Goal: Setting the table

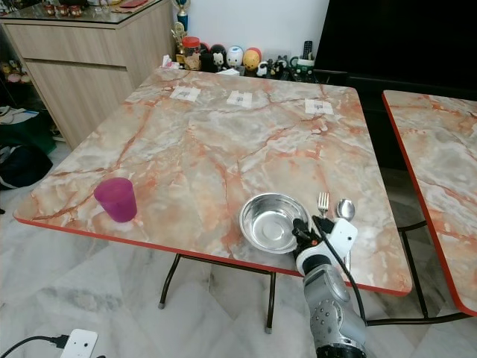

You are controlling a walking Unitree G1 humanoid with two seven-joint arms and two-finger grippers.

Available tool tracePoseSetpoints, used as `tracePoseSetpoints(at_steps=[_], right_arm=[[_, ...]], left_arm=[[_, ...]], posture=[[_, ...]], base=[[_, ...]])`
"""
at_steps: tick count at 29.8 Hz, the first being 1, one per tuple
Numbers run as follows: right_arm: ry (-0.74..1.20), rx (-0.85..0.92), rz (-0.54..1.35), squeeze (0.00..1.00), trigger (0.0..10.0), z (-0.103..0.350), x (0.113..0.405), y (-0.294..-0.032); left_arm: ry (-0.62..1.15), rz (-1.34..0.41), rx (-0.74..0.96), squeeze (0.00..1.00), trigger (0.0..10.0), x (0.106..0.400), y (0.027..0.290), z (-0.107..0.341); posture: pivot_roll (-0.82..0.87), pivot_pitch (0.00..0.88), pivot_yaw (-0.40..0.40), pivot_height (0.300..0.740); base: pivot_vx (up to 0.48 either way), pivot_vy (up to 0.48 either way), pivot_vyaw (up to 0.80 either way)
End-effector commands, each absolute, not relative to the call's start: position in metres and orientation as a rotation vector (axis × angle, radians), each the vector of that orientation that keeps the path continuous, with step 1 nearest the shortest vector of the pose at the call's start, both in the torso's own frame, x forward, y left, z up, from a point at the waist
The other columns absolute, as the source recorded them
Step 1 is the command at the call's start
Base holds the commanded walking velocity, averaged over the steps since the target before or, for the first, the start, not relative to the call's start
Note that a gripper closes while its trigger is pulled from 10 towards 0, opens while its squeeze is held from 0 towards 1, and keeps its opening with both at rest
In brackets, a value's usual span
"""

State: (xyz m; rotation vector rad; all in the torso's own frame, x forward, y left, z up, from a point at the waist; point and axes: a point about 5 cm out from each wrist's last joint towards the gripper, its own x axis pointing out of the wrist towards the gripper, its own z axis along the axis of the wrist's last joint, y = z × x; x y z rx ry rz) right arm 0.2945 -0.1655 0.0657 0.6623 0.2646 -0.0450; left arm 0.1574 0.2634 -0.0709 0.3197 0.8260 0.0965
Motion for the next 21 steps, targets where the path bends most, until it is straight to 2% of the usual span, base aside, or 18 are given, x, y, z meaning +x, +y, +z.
tracePoseSetpoints(at_steps=[1,6,8,11,13,14,15,16,21], right_arm=[[0.286,0.658,-0.077,0.00,0.0,0.060,0.291,-0.170],[0.195,0.689,-0.098,0.00,0.0,0.068,0.293,-0.173],[0.059,0.735,-0.099,0.00,0.0,0.084,0.294,-0.175],[0.026,0.754,-0.100,0.00,0.0,0.087,0.294,-0.175],[-0.099,0.813,-0.078,0.00,0.0,0.104,0.294,-0.177],[-0.157,0.855,-0.065,0.00,4.8,0.112,0.293,-0.177],[-0.157,0.855,-0.065,0.00,4.8,0.112,0.293,-0.177],[-0.225,0.918,-0.046,0.00,10.0,0.120,0.291,-0.178],[-0.264,1.027,-0.010,0.00,10.0,0.123,0.286,-0.177]], left_arm=[[0.822,0.074,0.331,0.00,10.0,0.157,0.261,-0.071],[0.823,0.073,0.333,0.00,10.0,0.157,0.261,-0.071],[0.824,0.073,0.336,0.00,10.0,0.157,0.262,-0.071],[0.824,0.073,0.337,0.00,10.0,0.157,0.262,-0.071],[0.823,0.074,0.341,0.00,10.0,0.157,0.262,-0.071],[0.825,0.073,0.346,0.00,10.0,0.157,0.262,-0.071],[0.825,0.073,0.346,0.00,10.0,0.157,0.262,-0.071],[0.833,0.071,0.363,0.00,10.0,0.156,0.263,-0.072],[0.857,0.082,0.395,0.00,10.0,0.151,0.264,-0.074]], posture=[[0.12,0.023,-0.036,0.740],[0.12,0.023,-0.036,0.740],[0.12,0.023,-0.036,0.740],[0.12,0.023,-0.036,0.740],[0.12,0.024,-0.038,0.740],[0.12,0.024,-0.038,0.740],[0.12,0.024,-0.038,0.740],[0.12,0.020,-0.039,0.740],[0.12,0.000,-0.041,0.740]], base=[[0.000,0.000,0.00],[0.000,0.000,0.00],[0.000,0.000,0.00],[0.000,0.000,0.00],[0.000,0.000,0.00],[0.000,0.000,0.00],[0.000,0.000,0.00],[0.000,0.000,0.00],[0.000,0.000,0.00]])
